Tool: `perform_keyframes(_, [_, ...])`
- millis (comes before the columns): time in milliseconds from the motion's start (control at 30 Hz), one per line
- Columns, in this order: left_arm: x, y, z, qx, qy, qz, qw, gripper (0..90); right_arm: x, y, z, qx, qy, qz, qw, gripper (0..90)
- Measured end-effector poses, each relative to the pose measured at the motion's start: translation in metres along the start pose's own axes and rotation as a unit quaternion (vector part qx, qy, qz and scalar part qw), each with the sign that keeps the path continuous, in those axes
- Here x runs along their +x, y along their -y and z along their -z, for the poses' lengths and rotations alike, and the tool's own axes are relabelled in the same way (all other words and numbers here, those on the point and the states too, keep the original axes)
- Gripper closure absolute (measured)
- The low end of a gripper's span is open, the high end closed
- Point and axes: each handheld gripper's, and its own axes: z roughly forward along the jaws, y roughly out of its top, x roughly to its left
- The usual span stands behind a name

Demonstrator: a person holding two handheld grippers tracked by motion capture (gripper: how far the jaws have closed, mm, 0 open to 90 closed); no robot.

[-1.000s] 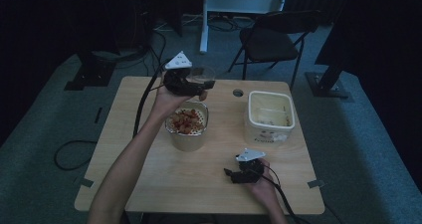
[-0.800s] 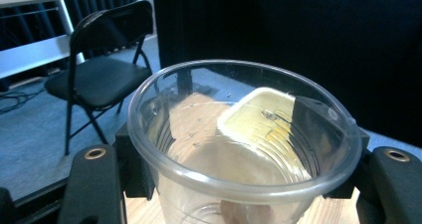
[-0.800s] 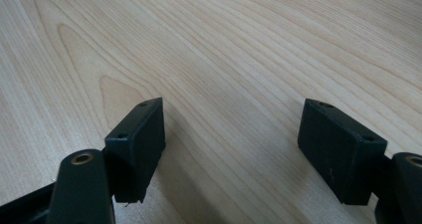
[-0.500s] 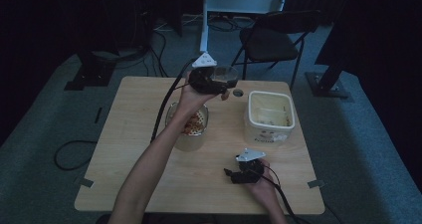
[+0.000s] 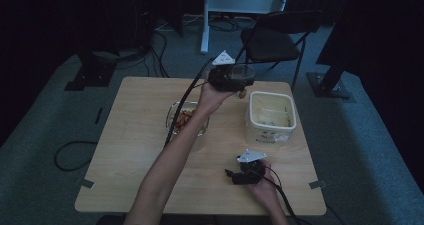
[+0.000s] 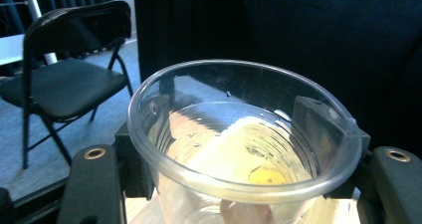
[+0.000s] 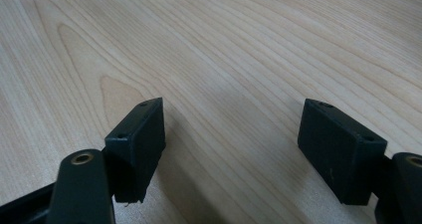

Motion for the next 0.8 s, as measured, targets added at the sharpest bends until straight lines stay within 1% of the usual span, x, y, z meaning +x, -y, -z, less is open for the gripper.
perform_keyframes(133, [-0.003, 0.0, -0.012, 0.003, -0.001, 0.002, 1.0, 33.8, 0.0, 0.0, 0.0, 0.0, 0.0, 0.0, 1.0, 26.3])
perform_keyframes(233, [-0.003, -0.001, -0.02, -0.001, 0.0, 0.01, 0.9999, 33.8, 0.0, 0.0, 0.0, 0.0, 0.0, -0.001, 1.0, 26.3])
perform_keyframes(367, [-0.007, -0.004, -0.032, -0.004, 0.003, 0.014, 0.9999, 33.8, 0.001, 0.001, 0.001, 0.0, 0.001, -0.001, 1.0, 26.3])
perform_keyframes(533, [-0.013, -0.005, -0.049, -0.002, 0.015, 0.018, 0.9997, 33.7, 0.001, 0.001, 0.001, 0.001, 0.0, 0.0, 1.0, 26.2])
perform_keyframes(633, [-0.017, -0.005, -0.057, -0.008, 0.022, 0.02, 0.9995, 33.7, 0.001, 0.001, 0.001, 0.001, 0.001, 0.0, 1.0, 26.3])
perform_keyframes(700, [-0.018, -0.005, -0.061, -0.012, 0.021, 0.025, 0.9994, 33.7, 0.001, 0.001, 0.001, 0.001, 0.001, -0.001, 1.0, 26.3])
perform_keyframes(767, [-0.018, -0.004, -0.066, -0.013, 0.032, 0.03, 0.999, 33.7, 0.001, 0.001, 0.001, 0.0, 0.001, 0.0, 1.0, 26.3])
perform_keyframes(800, [-0.02, -0.005, -0.067, -0.014, 0.036, 0.028, 0.9988, 32.1, 0.001, 0.001, 0.001, 0.001, 0.001, -0.001, 1.0, 26.3])
